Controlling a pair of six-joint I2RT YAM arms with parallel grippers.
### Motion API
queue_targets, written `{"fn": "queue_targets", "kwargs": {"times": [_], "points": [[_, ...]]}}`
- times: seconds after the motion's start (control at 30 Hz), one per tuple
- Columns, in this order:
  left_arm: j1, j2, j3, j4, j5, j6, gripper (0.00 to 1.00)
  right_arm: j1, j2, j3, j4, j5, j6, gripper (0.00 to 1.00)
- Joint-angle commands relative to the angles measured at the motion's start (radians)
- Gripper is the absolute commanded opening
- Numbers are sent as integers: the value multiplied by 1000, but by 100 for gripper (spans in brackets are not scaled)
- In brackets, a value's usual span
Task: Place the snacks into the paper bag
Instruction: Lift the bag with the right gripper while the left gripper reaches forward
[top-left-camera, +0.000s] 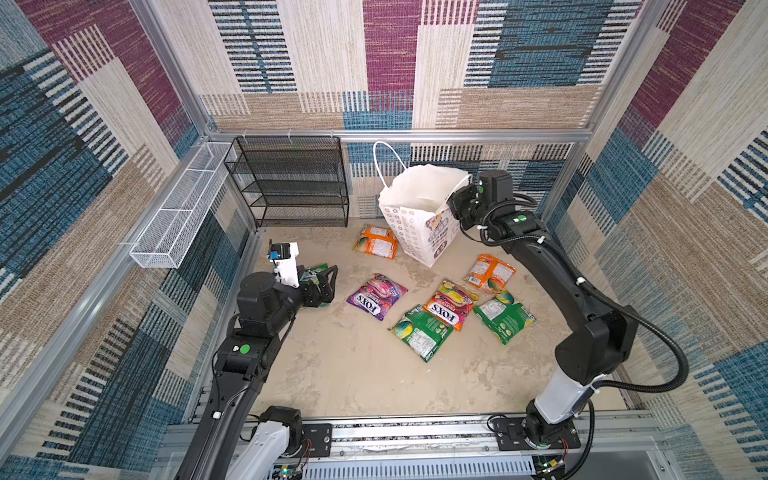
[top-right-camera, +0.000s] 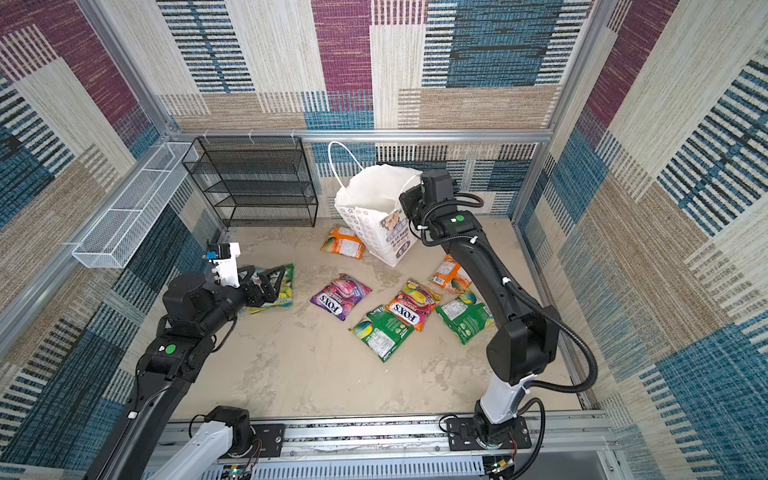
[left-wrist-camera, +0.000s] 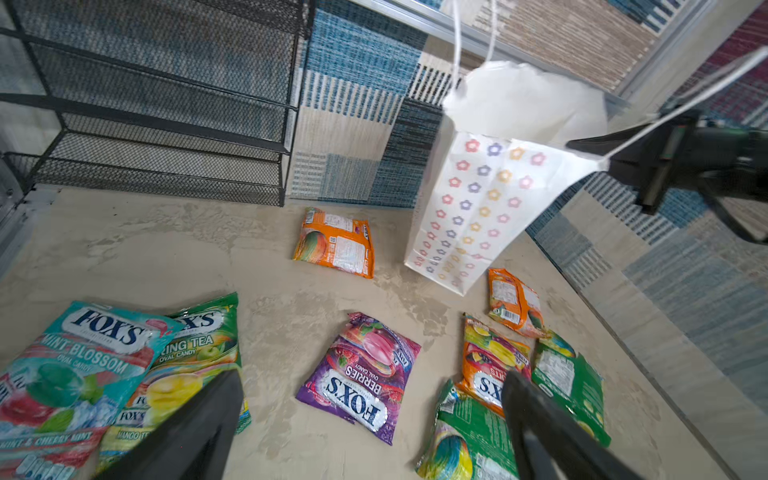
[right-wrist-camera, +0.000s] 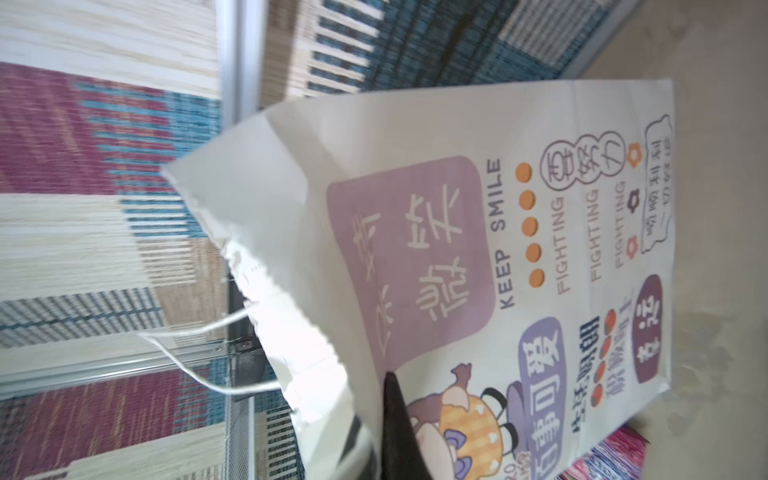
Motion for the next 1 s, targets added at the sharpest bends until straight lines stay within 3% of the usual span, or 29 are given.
{"fn": "queue_targets", "kwargs": {"times": [0.0, 0.23, 0.43, 0.57, 0.73, 0.87, 0.97], "points": [[3, -5, 19, -7, -121, -113, 100, 23, -32, 34, 52, 32, -114, 0], [19, -99, 25, -8, -88, -125, 100, 116, -73, 116, 33, -7, -240, 0], [45, -92, 136, -184, -185, -68, 100, 196, -90, 70, -14, -60, -305, 0], [46, -157, 100, -144, -194, -86, 100, 251, -97, 30, -31, -93, -346, 0], [45, -151, 192, -322, -102, -68, 100, 325, -64, 41, -106, -127, -360, 0], [45, -110, 256, -448, 54, -35, 100, 372, -7, 69, -160, -204, -345, 0], [45, -123, 283, -520, 82, -18, 100, 389, 45, 93, -195, -281, -333, 0]]}}
